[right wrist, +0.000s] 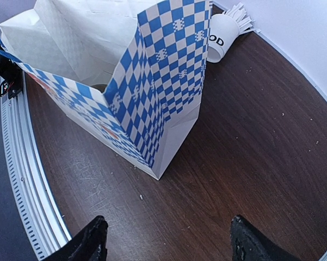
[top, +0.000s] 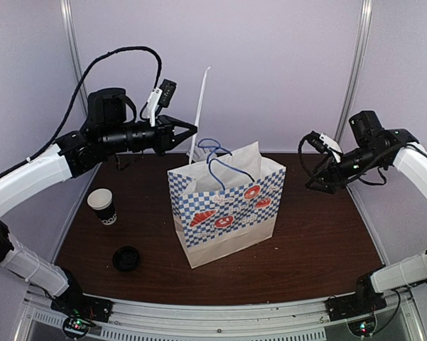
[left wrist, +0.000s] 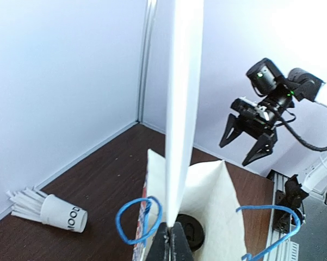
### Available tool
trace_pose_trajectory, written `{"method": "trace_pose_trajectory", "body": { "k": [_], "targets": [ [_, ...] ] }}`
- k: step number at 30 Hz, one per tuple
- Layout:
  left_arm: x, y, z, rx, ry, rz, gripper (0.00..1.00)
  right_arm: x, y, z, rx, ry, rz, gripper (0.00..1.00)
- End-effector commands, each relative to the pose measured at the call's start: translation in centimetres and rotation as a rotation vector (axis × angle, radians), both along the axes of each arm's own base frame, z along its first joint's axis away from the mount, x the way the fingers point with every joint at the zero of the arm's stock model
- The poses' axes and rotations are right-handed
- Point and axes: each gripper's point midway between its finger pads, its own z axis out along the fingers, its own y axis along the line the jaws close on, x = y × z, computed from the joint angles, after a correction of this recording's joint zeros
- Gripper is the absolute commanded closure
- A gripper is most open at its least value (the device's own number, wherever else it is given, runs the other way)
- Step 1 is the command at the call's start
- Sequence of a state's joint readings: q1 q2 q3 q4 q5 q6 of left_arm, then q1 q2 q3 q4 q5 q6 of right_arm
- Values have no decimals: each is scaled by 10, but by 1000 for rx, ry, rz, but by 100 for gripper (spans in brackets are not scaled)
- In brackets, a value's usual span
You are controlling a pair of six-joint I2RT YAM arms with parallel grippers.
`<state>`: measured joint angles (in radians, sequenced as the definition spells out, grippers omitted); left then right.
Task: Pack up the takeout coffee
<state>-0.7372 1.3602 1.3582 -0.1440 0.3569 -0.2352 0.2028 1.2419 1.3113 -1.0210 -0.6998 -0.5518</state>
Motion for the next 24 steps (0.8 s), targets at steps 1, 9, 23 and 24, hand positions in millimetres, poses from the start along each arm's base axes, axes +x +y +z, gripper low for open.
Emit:
{"method": "trace_pose_trajectory", "body": {
  "k": [1,9,23,24],
  "targets": [
    [-8,-26,24,-129,-78,-91,100,4,0,12,38,-52,-9,23],
    [-17,-44,-11,-93,-54,-122,98,0,-2,14,34,-74,-14,22],
    [-21,-2,12,-34,-162,26,33,0,-4,21,48,-77,-27,21],
    [-20,1,11,-14,-163,41,32,0,-5,22,50,-78,-29,21]
  ]
}}
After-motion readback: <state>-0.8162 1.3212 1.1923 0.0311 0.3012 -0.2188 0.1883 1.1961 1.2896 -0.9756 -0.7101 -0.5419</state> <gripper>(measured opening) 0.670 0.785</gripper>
